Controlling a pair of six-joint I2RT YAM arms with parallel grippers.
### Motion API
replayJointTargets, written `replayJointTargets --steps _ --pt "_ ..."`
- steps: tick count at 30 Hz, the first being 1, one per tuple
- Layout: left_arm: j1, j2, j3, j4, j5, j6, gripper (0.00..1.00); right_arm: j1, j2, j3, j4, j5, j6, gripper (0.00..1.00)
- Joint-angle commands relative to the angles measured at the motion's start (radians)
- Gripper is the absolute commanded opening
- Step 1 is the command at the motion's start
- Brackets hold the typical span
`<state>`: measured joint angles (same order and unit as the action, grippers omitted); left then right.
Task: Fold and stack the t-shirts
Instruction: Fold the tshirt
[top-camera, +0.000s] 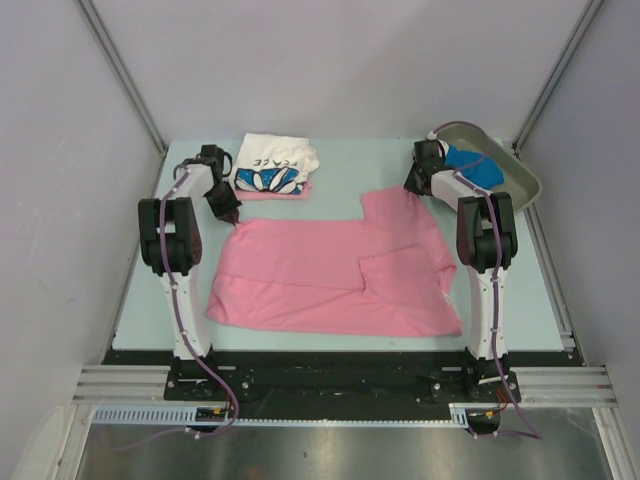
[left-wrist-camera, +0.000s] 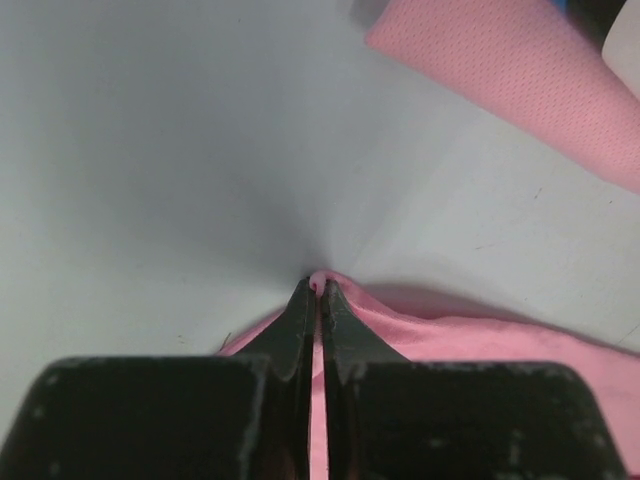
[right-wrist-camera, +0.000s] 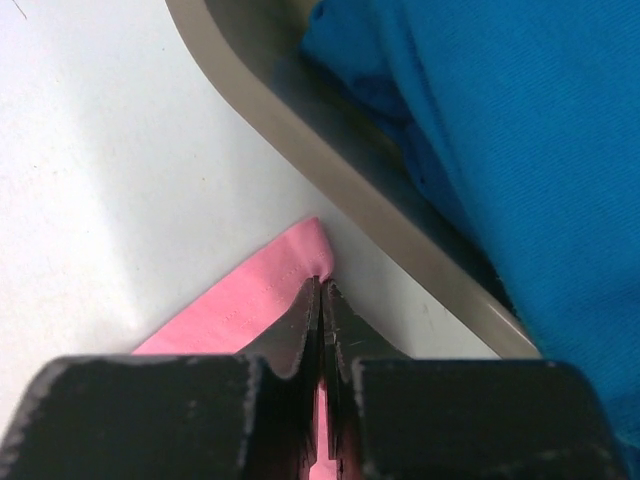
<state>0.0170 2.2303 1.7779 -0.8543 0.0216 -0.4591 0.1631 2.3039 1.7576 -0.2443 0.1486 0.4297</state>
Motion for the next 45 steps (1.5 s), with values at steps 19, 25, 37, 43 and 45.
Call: replayJointTargets --steps 19,25,37,43,45 --pt "0.023 -0.351 -0.15 0.067 0.026 0.039 0.0 0.021 -0.454 -0.268 0.077 0.068 -0.108 0.0" --pt "0.024 -0.486 -0.309 0.121 0.072 0.039 0.0 0.053 -0.716 -0.38 -0.004 0.14 -0.147 0.0" --pt "0.034 -0.762 -0.6 0.172 0.04 0.039 0.0 0.105 -1.138 -0.602 -0.164 0.253 -0.154 0.0" --pt "0.041 -0.88 -0.687 0.164 0.028 0.043 0.0 0.113 -1.262 -0.667 -0.243 0.278 -0.125 0.0" --pt "0.041 -0.908 -0.712 0.156 0.005 0.053 0.0 0.115 -1.303 -0.682 -0.268 0.276 -0.112 0.0"
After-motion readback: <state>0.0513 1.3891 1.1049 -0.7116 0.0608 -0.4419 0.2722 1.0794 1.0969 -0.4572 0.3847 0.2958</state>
